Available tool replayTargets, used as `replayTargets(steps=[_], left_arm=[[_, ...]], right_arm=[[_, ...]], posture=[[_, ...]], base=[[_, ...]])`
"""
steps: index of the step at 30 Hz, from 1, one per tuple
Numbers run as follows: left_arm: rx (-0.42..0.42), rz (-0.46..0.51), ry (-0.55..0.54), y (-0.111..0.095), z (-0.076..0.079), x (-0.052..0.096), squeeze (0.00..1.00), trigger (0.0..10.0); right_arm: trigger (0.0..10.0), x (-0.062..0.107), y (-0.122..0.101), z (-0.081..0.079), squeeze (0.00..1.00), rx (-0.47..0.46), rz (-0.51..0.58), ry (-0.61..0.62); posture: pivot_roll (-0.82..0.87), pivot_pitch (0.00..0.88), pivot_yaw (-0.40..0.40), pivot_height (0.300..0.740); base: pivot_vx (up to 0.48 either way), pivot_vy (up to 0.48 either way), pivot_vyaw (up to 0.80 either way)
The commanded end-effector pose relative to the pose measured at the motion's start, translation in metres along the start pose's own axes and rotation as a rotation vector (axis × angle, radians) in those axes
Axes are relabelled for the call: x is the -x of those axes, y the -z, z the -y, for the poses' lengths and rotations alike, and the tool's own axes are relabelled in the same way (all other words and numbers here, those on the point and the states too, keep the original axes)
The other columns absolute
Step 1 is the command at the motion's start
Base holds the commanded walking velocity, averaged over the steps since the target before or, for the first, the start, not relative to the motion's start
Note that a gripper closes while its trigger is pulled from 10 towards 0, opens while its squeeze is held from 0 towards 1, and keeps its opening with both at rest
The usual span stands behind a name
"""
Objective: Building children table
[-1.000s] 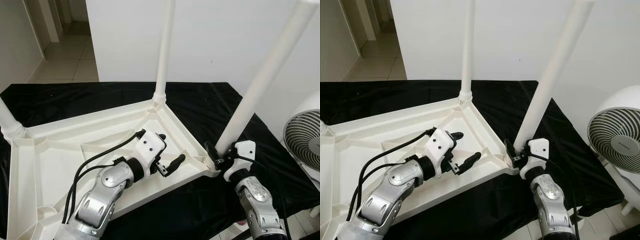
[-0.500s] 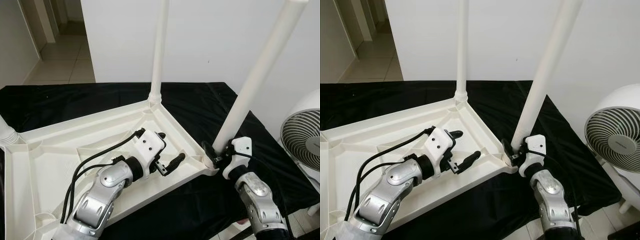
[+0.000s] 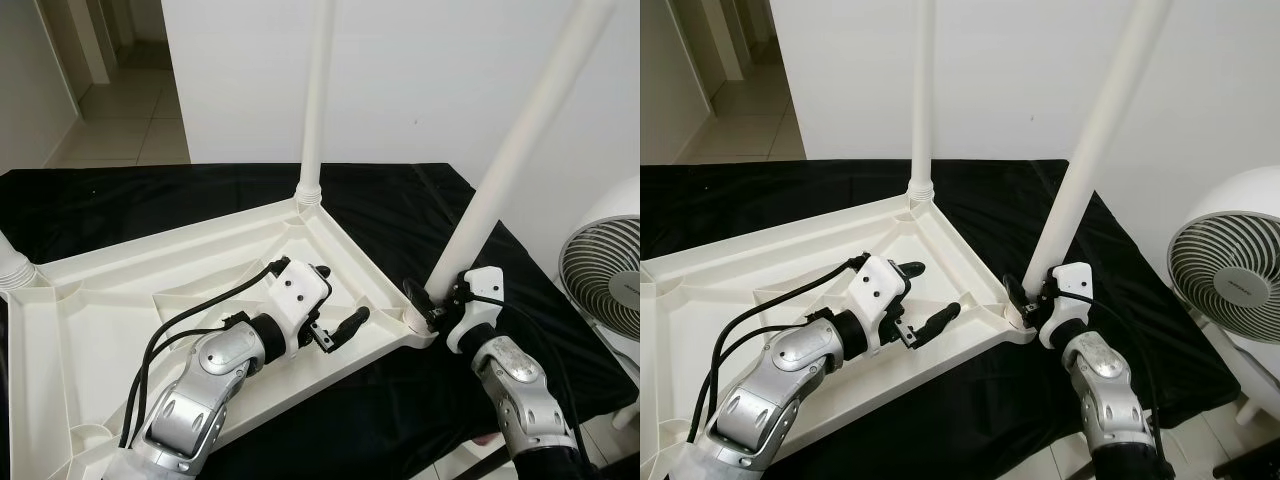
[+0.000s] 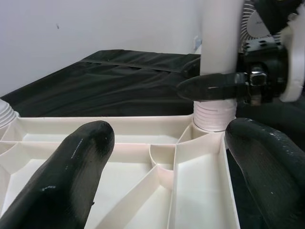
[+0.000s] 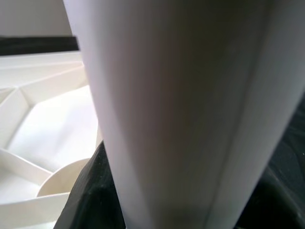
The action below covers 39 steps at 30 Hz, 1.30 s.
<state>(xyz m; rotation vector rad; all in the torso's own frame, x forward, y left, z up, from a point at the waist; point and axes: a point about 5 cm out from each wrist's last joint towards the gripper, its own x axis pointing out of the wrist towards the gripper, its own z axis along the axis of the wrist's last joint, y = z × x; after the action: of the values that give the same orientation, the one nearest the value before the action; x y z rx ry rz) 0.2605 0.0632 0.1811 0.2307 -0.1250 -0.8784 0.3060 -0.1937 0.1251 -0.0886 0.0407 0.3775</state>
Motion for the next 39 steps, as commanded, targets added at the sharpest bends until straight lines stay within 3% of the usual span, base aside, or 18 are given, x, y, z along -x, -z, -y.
replayTargets(steps=[1, 12, 21, 31, 37, 39], left_arm=[[0.002, 0.002, -0.012, -0.002, -0.001, 0.0, 0.0, 10.0], [0.001, 0.002, -0.014, -0.003, -0.001, 0.0, 0.0, 10.0], [0.002, 0.002, -0.02, -0.003, -0.001, 0.001, 0.0, 10.0], [0.001, 0.003, -0.023, -0.004, -0.002, 0.001, 0.0, 10.0], [0.0, 0.007, -0.028, -0.004, -0.002, 0.001, 0.0, 10.0], [0.0, 0.008, -0.031, -0.005, -0.002, 0.001, 0.0, 10.0]], right_arm=[[10.0, 0.028, 0.079, 0.001, 0.0, -0.108, -0.419, 0.041], [10.0, 0.018, 0.073, 0.004, 0.0, -0.086, -0.451, -0.007], [10.0, 0.018, 0.081, 0.002, 0.0, -0.133, -0.515, -0.037], [10.0, 0.017, 0.081, 0.003, 0.0, -0.136, -0.509, -0.029], [10.0, 0.024, 0.081, 0.0, 0.0, -0.115, -0.419, 0.027], [10.0, 0.028, 0.082, -0.004, 0.0, -0.116, -0.338, 0.068]], posture=[[0.04, 0.087, 0.026, 0.74], [0.04, 0.091, 0.024, 0.74], [0.04, 0.094, 0.022, 0.74], [0.04, 0.092, 0.022, 0.74], [0.04, 0.093, 0.02, 0.74], [0.04, 0.095, 0.021, 0.74]], base=[[0.0, 0.0, 0.0], [0.0, 0.0, 0.0], [0.0, 0.0, 0.0], [0.0, 0.0, 0.0], [0.0, 0.0, 0.0], [0.0, 0.0, 0.0]])
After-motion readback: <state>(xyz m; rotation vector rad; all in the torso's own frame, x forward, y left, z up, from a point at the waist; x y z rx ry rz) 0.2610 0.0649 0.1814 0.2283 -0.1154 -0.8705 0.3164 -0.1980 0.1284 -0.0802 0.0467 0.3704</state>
